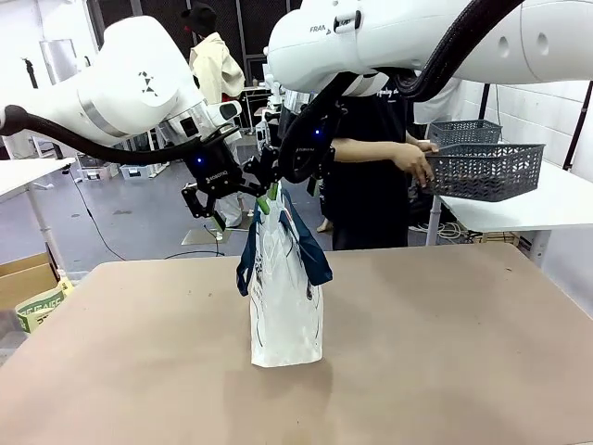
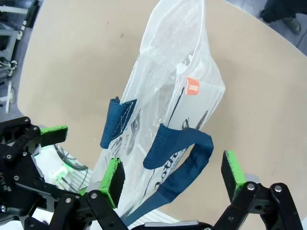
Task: Transfer purchased items from the store into the shopping bag.
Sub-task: Open the Reusable shopping bag in the center of the table.
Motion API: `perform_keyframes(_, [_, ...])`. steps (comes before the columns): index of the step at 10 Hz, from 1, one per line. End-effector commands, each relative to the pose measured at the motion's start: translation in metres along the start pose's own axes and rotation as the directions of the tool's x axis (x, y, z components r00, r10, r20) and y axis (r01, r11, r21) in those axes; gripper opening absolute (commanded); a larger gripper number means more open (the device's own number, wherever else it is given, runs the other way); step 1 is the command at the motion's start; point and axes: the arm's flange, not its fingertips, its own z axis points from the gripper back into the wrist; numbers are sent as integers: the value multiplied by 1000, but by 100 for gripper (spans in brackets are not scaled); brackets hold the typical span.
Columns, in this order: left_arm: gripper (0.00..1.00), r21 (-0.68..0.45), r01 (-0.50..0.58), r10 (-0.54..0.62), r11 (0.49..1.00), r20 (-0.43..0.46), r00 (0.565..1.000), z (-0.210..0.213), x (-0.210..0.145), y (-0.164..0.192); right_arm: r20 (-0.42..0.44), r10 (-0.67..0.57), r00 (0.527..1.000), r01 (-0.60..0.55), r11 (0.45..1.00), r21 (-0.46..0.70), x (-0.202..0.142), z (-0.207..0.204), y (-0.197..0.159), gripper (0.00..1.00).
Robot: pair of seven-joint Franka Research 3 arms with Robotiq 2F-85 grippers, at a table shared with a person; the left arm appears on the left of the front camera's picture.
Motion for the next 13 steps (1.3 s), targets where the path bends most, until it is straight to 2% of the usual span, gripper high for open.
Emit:
perform_keyframes(1, [100,-7,-66,66,998,32,997,-3,11,-1,-21,16,1000,-16,1000,12,-3,-7,4,100])
perform_keyframes(2, [100,-7,-70,70,998,28,997,-6,12,-2,-31,17,999,-17,1000,13,-4,-12,3,100])
perform_keyframes(3, [94,8,-54,54,999,34,998,-10,11,-2,-45,18,999,-17,1000,23,-6,-19,2,100])
perform_keyframes(4, [74,18,-40,39,999,42,998,-11,10,-3,-6,95,995,-95,995,9,-9,-27,2,89])
perform_keyframes(5, [55,25,-35,34,999,45,998,-13,10,-3,-46,90,995,-90,996,-3,-10,-32,5,70])
perform_keyframes(7, [16,28,-35,33,999,43,999,-14,10,-3,-56,90,994,-90,996,4,-12,-35,6,30])
perform_keyframes(8, [0,29,-34,33,999,37,999,-16,10,-2,-66,90,994,-89,996,7,-15,-40,7,10])
perform_keyframes(9, [0,24,-30,29,999,28,999,-19,9,0,-78,84,993,-84,996,6,-19,-45,9,0])
perform_keyframes(13, [0,84,5,-9,996,46,999,-12,0,20,-68,67,995,-71,996,-58,-45,-36,2,0])
